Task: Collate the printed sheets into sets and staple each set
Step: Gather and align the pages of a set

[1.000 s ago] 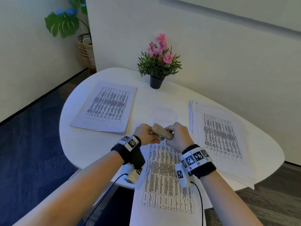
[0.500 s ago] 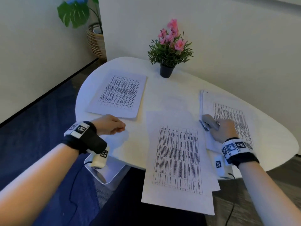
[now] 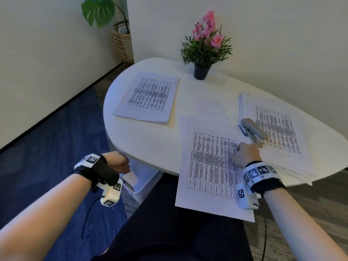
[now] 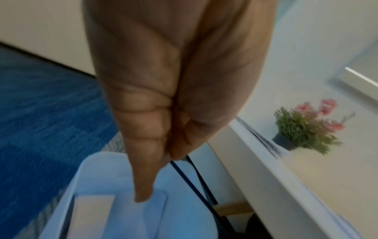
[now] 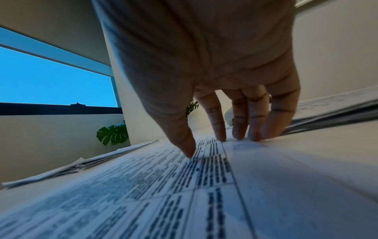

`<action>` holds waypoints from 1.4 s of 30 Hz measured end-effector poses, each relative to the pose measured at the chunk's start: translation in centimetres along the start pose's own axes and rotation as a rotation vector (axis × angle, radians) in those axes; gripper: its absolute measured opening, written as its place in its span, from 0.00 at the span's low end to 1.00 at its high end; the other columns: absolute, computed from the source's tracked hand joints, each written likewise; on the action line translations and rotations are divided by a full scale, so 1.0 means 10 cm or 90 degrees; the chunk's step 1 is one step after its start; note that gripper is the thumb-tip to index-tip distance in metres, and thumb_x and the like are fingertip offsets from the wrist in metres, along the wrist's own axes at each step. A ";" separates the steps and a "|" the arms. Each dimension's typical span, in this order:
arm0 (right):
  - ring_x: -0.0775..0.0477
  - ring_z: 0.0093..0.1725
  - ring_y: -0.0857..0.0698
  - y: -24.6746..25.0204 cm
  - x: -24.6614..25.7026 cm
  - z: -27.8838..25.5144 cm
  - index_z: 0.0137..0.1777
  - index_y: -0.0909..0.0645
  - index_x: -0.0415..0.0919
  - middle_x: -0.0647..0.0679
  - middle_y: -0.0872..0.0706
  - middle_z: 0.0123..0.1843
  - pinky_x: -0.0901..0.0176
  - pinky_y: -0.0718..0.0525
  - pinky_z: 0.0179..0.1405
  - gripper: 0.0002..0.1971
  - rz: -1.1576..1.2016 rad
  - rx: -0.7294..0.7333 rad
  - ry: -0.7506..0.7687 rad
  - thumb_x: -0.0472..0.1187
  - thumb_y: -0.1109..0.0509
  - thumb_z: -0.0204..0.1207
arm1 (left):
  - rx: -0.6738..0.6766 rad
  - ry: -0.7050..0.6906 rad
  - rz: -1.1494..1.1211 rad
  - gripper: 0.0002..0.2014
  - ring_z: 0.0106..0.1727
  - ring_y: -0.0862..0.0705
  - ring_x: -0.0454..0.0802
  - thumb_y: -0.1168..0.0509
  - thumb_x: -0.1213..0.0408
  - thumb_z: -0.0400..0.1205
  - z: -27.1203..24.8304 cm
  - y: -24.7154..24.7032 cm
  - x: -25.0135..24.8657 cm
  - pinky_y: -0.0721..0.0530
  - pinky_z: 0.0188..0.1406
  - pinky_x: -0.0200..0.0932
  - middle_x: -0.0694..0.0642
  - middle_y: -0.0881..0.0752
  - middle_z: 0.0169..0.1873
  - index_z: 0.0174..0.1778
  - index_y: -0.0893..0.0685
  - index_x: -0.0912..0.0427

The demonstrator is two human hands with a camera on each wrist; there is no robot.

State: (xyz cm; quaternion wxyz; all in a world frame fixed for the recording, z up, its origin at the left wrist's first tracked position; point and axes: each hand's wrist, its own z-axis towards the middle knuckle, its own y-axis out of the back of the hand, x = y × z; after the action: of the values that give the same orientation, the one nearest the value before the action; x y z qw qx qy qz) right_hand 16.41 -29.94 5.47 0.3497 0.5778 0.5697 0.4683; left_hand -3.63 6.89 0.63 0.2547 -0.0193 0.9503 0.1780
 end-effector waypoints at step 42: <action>0.58 0.42 0.11 1.33 0.45 -0.53 0.49 0.16 0.39 0.57 0.09 0.39 0.67 0.15 0.39 0.11 0.932 -0.275 0.360 0.29 0.24 0.69 | -0.297 -0.939 -0.192 0.35 0.57 0.17 0.43 0.34 0.59 0.83 -1.51 -0.77 -2.17 0.15 0.58 0.44 0.55 0.20 0.62 0.81 0.47 0.58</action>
State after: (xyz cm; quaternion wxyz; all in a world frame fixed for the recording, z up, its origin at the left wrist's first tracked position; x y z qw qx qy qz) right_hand 15.47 -27.57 20.24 -0.0984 0.5834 0.0114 0.8061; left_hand 9.01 -6.75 20.98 0.8303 -0.0782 0.4611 0.3031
